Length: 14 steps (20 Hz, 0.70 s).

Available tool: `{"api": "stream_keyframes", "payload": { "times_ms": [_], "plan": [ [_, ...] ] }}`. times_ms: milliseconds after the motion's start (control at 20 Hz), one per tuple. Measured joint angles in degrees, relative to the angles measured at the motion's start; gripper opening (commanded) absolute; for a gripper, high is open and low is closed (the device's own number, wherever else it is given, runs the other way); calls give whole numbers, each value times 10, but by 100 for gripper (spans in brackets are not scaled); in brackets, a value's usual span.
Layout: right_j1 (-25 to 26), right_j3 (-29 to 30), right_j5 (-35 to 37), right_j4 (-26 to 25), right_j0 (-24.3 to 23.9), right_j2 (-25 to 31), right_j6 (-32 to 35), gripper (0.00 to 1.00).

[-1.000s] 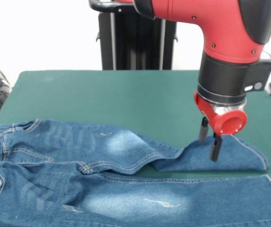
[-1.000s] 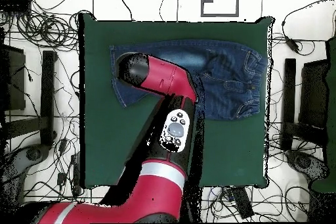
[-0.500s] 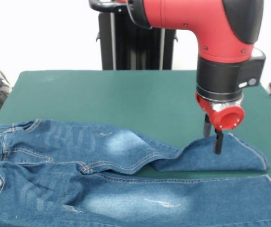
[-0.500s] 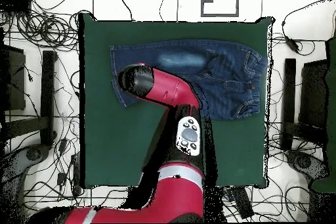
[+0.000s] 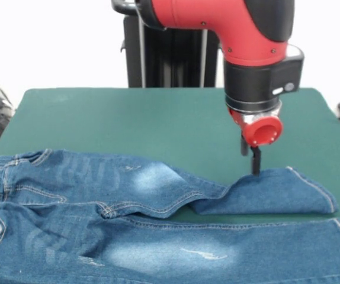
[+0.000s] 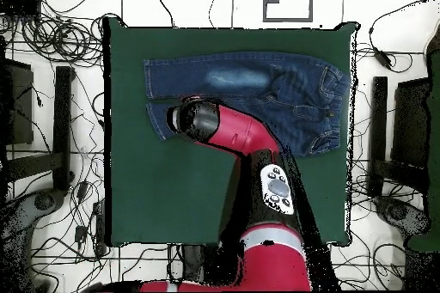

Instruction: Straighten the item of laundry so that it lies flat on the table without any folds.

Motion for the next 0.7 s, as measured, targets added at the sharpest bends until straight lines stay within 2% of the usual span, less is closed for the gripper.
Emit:
{"api": "stream_keyframes", "payload": {
  "times_ms": [350,700],
  "plan": [
    [-8,13,-13,-26,-13,21,0,100],
    [-9,21,-57,-53,-20,53,0,100]
  ]
}}
